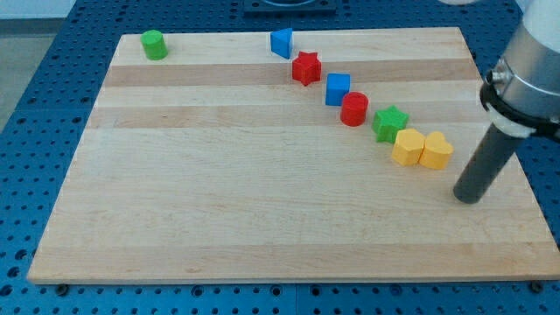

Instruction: Move the red star to center left

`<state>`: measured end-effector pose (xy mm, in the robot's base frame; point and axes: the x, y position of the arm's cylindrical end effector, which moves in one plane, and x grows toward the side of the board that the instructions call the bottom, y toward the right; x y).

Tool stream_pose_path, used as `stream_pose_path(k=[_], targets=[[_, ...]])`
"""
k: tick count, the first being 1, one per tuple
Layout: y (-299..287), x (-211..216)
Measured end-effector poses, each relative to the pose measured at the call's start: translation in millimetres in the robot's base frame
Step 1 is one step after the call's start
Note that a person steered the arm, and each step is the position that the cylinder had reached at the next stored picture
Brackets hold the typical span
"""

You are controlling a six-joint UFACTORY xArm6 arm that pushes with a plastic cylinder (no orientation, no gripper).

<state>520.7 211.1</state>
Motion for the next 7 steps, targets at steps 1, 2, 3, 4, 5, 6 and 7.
stream_pose_path(k=[1, 2, 3, 4, 5, 6, 7], targets=[[-3, -18], [-8, -29], [-16, -36], [-20, -43], [-20, -44], [-20, -50], [-20, -63]])
